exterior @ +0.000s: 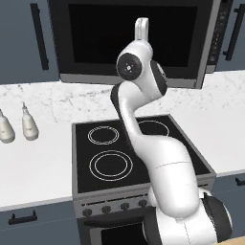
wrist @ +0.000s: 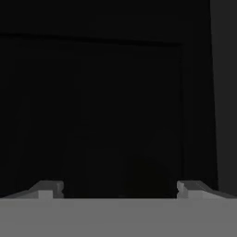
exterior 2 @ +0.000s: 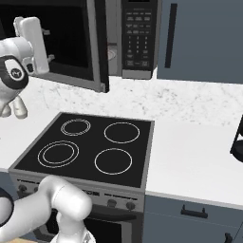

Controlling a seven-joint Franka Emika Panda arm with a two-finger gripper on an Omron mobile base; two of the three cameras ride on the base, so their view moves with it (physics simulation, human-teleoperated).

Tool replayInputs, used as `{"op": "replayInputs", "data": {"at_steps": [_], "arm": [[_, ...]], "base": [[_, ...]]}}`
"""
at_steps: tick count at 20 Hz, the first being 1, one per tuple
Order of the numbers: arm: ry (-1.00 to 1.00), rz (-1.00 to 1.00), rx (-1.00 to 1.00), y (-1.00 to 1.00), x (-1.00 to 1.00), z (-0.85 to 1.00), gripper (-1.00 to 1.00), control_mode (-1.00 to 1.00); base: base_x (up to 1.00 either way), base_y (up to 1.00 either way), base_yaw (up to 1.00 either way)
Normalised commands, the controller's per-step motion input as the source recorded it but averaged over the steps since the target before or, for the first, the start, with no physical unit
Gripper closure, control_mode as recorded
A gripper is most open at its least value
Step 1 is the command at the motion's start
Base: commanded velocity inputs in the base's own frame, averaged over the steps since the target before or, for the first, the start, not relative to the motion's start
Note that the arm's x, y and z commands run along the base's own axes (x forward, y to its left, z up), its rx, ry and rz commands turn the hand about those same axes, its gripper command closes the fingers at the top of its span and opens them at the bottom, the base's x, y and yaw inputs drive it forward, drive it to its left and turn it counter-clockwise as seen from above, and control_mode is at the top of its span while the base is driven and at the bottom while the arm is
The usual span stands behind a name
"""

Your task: Open the microwave, place the bowl with waffle inside the microwave, then close the microwave door and turn it on.

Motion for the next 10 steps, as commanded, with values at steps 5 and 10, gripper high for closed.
{"op": "replayInputs", "data": {"at_steps": [5, 10], "arm": [[0.01, 0.09, 0.0, -0.2, 0.9, -0.08, -1.0, -1.0], [0.02, 0.08, 0.0, -0.16, 0.85, -0.06, -1.0, -1.0]], "base": [[0.0, 0.0, 0.0], [0.0, 0.0, 0.0]]}}
